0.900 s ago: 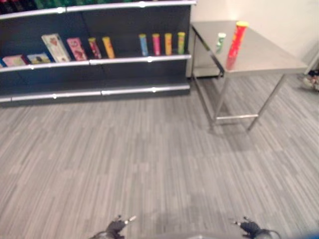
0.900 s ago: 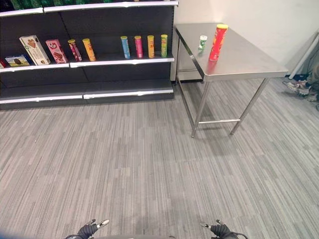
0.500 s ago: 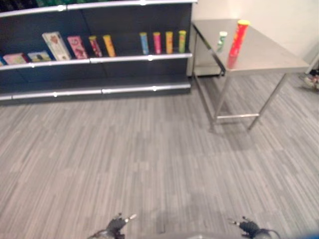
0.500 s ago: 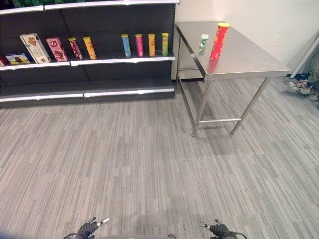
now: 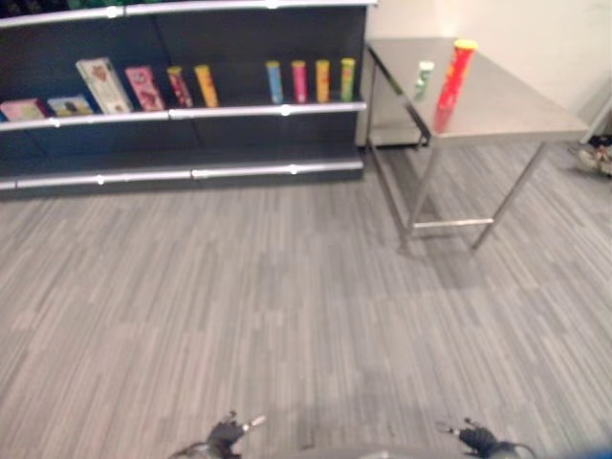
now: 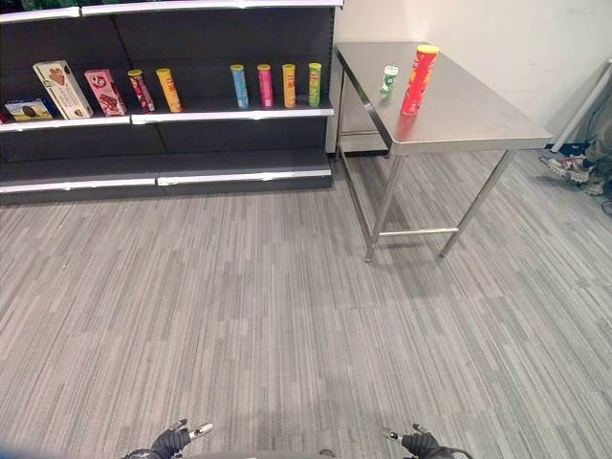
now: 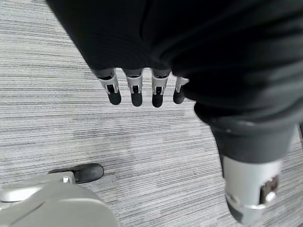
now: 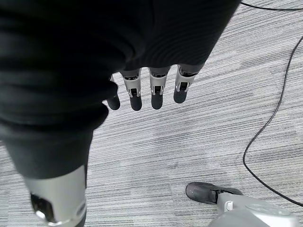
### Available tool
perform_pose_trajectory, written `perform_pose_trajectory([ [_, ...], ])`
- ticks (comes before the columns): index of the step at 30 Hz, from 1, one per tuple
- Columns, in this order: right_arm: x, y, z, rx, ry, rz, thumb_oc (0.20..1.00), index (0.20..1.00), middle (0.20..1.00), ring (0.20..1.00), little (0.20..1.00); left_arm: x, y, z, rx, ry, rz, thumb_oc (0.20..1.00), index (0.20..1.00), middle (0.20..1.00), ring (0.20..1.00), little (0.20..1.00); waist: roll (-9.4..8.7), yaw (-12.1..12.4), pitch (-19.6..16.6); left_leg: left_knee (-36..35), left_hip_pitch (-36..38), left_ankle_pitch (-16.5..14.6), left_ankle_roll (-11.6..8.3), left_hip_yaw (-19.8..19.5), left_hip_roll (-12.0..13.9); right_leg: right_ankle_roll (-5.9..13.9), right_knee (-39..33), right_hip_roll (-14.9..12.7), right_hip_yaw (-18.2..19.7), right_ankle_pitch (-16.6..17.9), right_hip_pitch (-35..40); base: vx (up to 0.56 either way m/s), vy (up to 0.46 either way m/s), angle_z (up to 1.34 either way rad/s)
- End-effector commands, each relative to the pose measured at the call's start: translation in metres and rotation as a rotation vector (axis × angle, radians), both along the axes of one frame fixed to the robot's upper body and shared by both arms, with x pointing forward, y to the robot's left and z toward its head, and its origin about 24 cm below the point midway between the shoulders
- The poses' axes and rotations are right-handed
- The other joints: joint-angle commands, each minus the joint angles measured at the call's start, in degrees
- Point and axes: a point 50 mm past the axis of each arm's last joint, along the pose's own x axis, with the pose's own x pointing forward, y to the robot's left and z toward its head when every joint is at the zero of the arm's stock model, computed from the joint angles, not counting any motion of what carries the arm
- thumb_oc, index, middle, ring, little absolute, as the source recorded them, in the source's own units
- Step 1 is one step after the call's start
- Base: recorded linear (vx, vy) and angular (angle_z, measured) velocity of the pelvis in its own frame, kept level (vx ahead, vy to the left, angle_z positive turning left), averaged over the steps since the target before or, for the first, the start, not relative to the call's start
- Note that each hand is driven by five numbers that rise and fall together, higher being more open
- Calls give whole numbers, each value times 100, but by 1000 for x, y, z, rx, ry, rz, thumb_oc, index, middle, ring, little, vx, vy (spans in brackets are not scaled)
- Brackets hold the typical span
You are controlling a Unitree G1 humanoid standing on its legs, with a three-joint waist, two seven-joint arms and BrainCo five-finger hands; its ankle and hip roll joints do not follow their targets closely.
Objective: Put the goods on the table back onto the shelves and tidy them up.
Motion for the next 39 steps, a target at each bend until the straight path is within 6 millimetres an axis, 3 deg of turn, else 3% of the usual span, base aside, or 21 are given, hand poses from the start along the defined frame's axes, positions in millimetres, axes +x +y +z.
perform_pose_trajectory([
  [1,6,-4,2,-30,-5,25,1000,1000,1000,1000,1000,10,2,1,47,6,-72,1000,1000,1000,1000,1000,-64,-13,-115,-3,-37,-271,-413,8,173,742,80,-597,-184,-9,34,0,0,0],
  [11,3,-3,0,-28,8,15,1000,1000,1000,1000,1000,6,1,-1,48,19,-64,1000,1000,1000,1000,1000,-73,-12,-112,-3,-50,-285,-397,14,148,749,68,-596,-139,13,10,0,0,0],
  [27,0,-3,0,-27,20,8,1000,1000,1000,1000,1000,15,2,2,47,-14,-50,1000,1000,1000,1000,1000,-96,-32,-13,-3,-180,-293,-300,36,93,791,132,-626,25,60,-211,-3,21,-4],
  [35,17,-3,4,-28,-27,21,1000,1000,1000,1000,1000,25,9,7,61,-52,-27,1000,1000,1000,1000,1000,-64,63,210,90,-337,-360,15,4,-121,933,1437,-823,195,-79,-997,-22,137,-13],
  [36,18,-3,4,-25,-30,25,1000,1000,1000,1000,1000,27,11,8,63,-56,-21,1000,1000,1000,1000,1000,-58,47,307,117,-247,-427,125,-11,-189,982,2165,-946,196,117,-1288,56,173,-22],
  [39,13,-2,3,-16,-22,7,1000,1000,1000,1000,1000,28,13,9,62,-60,-8,1000,1000,1000,1000,1000,-2,-21,411,84,-34,-508,174,-85,-197,930,3031,-1038,162,351,-1674,137,161,-3],
])
